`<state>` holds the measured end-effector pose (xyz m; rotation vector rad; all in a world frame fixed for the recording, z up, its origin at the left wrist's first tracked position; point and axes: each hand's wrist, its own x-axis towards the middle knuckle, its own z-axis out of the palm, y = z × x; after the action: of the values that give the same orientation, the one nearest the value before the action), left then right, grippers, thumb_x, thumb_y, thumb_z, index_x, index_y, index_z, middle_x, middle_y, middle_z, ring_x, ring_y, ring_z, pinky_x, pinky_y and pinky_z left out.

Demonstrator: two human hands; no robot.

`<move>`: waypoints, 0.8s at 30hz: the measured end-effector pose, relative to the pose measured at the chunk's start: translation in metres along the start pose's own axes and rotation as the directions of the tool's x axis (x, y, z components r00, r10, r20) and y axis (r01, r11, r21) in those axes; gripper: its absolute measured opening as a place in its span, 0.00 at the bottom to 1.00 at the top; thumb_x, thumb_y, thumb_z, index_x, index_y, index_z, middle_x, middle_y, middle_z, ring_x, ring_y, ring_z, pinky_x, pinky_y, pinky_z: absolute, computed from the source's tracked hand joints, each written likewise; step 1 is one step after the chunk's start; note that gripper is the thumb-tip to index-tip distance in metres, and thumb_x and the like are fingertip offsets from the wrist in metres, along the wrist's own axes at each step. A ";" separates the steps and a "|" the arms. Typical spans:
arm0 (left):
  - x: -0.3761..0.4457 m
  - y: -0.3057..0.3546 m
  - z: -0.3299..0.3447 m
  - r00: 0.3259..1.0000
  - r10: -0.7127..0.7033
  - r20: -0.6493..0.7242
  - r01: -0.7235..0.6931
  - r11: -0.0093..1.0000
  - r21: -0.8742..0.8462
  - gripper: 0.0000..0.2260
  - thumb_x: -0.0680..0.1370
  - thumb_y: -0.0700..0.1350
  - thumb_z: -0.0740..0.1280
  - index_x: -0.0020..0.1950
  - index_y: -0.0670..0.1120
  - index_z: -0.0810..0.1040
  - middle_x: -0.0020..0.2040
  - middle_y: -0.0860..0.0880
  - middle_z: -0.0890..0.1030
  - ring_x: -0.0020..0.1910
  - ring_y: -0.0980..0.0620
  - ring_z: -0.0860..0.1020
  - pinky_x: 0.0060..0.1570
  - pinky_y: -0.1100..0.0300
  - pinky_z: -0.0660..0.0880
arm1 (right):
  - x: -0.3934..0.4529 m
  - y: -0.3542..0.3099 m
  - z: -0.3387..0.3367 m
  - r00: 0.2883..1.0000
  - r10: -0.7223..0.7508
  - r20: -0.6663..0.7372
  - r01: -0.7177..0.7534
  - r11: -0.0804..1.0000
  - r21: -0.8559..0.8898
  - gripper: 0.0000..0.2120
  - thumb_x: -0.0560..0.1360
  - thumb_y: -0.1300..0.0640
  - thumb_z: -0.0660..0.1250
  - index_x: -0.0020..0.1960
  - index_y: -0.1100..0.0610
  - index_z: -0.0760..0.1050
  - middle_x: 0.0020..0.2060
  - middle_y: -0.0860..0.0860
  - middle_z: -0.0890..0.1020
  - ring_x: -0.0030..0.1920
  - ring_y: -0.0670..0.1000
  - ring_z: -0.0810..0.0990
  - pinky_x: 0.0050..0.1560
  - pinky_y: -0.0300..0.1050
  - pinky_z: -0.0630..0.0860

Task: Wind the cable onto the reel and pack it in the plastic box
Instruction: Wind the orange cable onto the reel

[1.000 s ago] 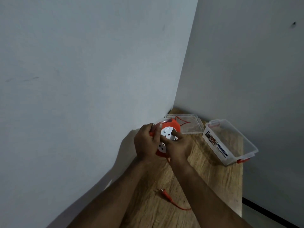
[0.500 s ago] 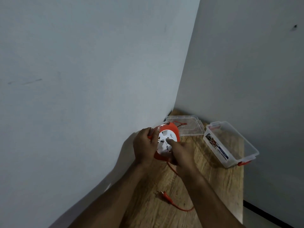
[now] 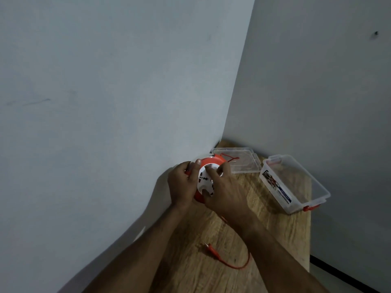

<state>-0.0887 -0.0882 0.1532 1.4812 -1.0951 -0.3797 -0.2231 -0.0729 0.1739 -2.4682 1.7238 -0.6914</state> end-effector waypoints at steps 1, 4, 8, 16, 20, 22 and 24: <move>-0.001 0.001 0.000 1.000 0.008 0.004 -0.008 1.000 0.003 0.16 0.80 0.60 0.67 0.47 0.48 0.86 0.40 0.54 0.85 0.37 0.59 0.83 0.38 0.59 0.83 | 0.001 0.001 0.000 1.000 0.006 -0.001 -0.006 1.000 -0.003 0.36 0.66 0.42 0.78 0.70 0.52 0.72 0.68 0.56 0.70 0.56 0.56 0.80 0.45 0.45 0.83; -0.004 0.005 0.001 1.000 0.017 0.007 -0.017 1.000 0.013 0.18 0.79 0.62 0.66 0.50 0.48 0.85 0.44 0.52 0.87 0.38 0.58 0.83 0.40 0.61 0.83 | 0.004 0.004 0.001 0.998 0.058 -0.023 -0.056 0.995 0.085 0.32 0.67 0.46 0.80 0.67 0.51 0.75 0.66 0.54 0.73 0.58 0.56 0.80 0.50 0.46 0.81; -0.003 0.004 0.002 1.000 0.022 -0.001 -0.022 0.999 0.033 0.20 0.79 0.63 0.65 0.50 0.48 0.85 0.44 0.53 0.87 0.40 0.56 0.84 0.43 0.57 0.84 | 0.002 0.000 0.004 0.983 0.171 -0.067 -0.149 0.955 0.255 0.31 0.66 0.47 0.80 0.67 0.52 0.78 0.62 0.51 0.81 0.57 0.52 0.82 0.55 0.45 0.81; -0.008 0.008 0.004 1.000 -0.002 0.010 0.001 0.996 0.090 0.23 0.78 0.66 0.63 0.56 0.49 0.84 0.50 0.52 0.87 0.43 0.55 0.84 0.44 0.58 0.84 | 0.005 -0.022 0.013 0.795 0.599 -0.096 -0.410 0.647 0.643 0.28 0.62 0.46 0.83 0.59 0.54 0.83 0.52 0.49 0.86 0.43 0.42 0.81 0.36 0.26 0.73; -0.010 0.010 0.003 0.998 0.057 0.001 -0.057 0.991 0.119 0.24 0.78 0.66 0.63 0.56 0.48 0.83 0.51 0.51 0.87 0.45 0.54 0.85 0.45 0.56 0.84 | 0.010 -0.023 0.016 0.634 0.766 0.111 -0.542 0.337 0.770 0.28 0.64 0.49 0.83 0.61 0.56 0.81 0.54 0.52 0.84 0.46 0.46 0.79 0.34 0.30 0.72; -0.010 0.013 0.004 0.994 0.113 0.004 -0.113 0.985 0.127 0.22 0.78 0.65 0.64 0.55 0.47 0.83 0.51 0.51 0.87 0.46 0.54 0.84 0.46 0.58 0.83 | 0.017 -0.023 0.017 0.495 0.820 0.287 -0.558 0.047 0.828 0.25 0.65 0.51 0.83 0.57 0.58 0.80 0.51 0.53 0.83 0.46 0.50 0.81 0.32 0.38 0.77; -0.011 0.012 0.006 0.979 0.201 0.027 -0.203 0.968 0.148 0.22 0.79 0.64 0.65 0.54 0.46 0.83 0.50 0.49 0.87 0.45 0.53 0.84 0.46 0.61 0.81 | 0.024 -0.024 0.022 0.413 0.697 0.586 -0.414 -0.429 0.803 0.23 0.71 0.55 0.79 0.61 0.61 0.76 0.54 0.56 0.80 0.47 0.56 0.81 0.33 0.43 0.81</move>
<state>-0.1038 -0.0812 0.1590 1.4825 -1.2945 -0.1658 -0.1870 -0.0906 0.1688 -0.1866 1.3262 -1.2897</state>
